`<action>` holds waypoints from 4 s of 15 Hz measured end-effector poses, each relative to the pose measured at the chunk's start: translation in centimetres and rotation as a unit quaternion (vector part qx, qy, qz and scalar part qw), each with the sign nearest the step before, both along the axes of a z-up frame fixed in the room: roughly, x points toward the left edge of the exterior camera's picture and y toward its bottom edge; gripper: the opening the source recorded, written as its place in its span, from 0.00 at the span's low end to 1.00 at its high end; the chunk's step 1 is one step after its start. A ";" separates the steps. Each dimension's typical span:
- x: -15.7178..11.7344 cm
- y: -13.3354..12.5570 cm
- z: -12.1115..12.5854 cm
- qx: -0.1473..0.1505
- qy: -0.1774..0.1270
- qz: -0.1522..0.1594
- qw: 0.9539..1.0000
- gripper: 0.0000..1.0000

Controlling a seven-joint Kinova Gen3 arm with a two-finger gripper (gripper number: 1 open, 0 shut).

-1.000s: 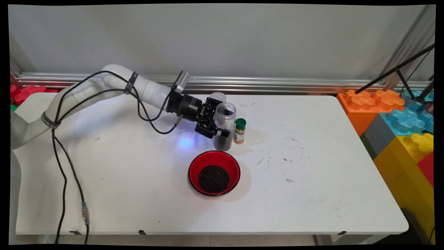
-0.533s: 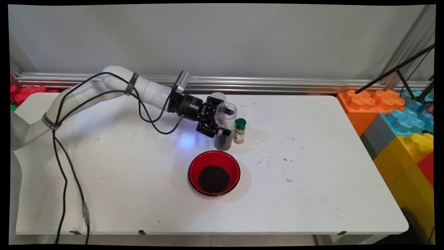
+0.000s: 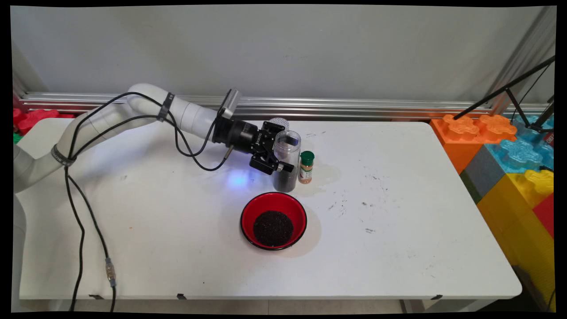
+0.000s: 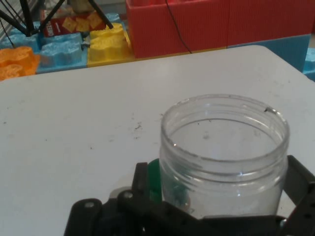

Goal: Pick up the black seasoning powder from the table, then pour the black seasoning powder in the red bowl

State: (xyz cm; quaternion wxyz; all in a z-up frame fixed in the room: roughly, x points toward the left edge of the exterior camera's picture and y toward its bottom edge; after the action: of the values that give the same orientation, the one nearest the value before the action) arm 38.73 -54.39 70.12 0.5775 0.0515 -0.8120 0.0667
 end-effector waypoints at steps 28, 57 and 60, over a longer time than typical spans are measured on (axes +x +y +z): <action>0.8 0.8 2.9 -0.017 -0.001 0.018 1.000 0.00; -1.8 6.4 14.9 -0.181 -0.070 -0.057 0.979 0.00; -2.4 7.2 14.4 -0.224 -0.091 -0.083 0.967 0.00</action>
State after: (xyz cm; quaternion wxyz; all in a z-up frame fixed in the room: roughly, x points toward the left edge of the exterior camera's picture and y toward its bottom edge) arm 36.36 -47.17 84.52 0.5017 -0.1529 -0.8267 0.2036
